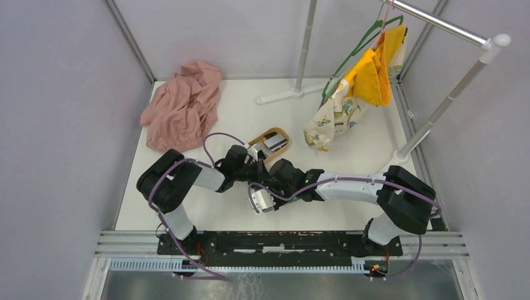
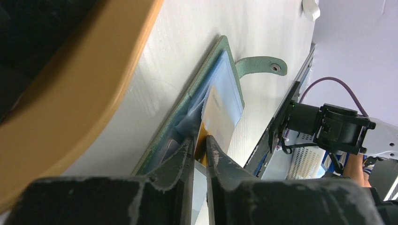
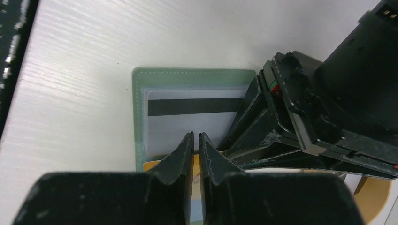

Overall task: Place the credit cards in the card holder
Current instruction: Insert the credit card into the card slot.

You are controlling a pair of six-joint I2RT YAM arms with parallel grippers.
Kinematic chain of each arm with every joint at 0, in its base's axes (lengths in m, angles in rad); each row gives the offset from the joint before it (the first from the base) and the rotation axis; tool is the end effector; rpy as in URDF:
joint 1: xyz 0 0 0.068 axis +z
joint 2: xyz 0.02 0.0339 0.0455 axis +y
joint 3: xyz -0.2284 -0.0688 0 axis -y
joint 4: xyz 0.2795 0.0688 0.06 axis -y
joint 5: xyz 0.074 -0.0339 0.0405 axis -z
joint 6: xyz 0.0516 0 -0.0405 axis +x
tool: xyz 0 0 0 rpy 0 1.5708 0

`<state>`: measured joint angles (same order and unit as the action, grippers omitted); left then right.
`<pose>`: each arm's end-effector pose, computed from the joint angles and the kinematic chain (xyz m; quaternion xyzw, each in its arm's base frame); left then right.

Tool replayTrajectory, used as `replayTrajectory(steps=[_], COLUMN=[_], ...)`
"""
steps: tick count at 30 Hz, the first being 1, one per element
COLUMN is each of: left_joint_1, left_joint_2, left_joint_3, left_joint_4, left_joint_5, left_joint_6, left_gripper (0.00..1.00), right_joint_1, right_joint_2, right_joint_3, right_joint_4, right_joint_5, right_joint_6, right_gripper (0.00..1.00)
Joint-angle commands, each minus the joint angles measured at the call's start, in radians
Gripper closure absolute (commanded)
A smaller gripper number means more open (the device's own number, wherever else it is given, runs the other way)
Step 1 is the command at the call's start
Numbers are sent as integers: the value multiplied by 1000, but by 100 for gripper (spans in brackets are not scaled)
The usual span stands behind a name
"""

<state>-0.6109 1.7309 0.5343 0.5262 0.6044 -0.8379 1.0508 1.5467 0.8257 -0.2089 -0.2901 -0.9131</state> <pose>0.2336 -0.1994 0.0284 0.0313 0.8687 -0.4760 0.1335 0.1551 0.3005 0.1034 -0.8062 0.4837 0.1583 0.3015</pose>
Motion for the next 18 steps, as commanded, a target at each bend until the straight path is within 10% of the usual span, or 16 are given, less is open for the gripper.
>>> replayTrajectory(steps=[1,18], left_joint_1=[-3,-4], left_joint_2=[19,9], left_joint_3=[15,13], left_joint_4=[-19,-19], left_joint_5=[-9,-9], left_joint_6=[37,34], left_gripper=[79,70], right_joint_1=[21,-49], right_joint_2=[24,-8], right_joint_3=[23,-37], right_joint_4=[55,-9], right_joint_5=[165,232], right_joint_6=[42,-4], right_gripper=[87,87])
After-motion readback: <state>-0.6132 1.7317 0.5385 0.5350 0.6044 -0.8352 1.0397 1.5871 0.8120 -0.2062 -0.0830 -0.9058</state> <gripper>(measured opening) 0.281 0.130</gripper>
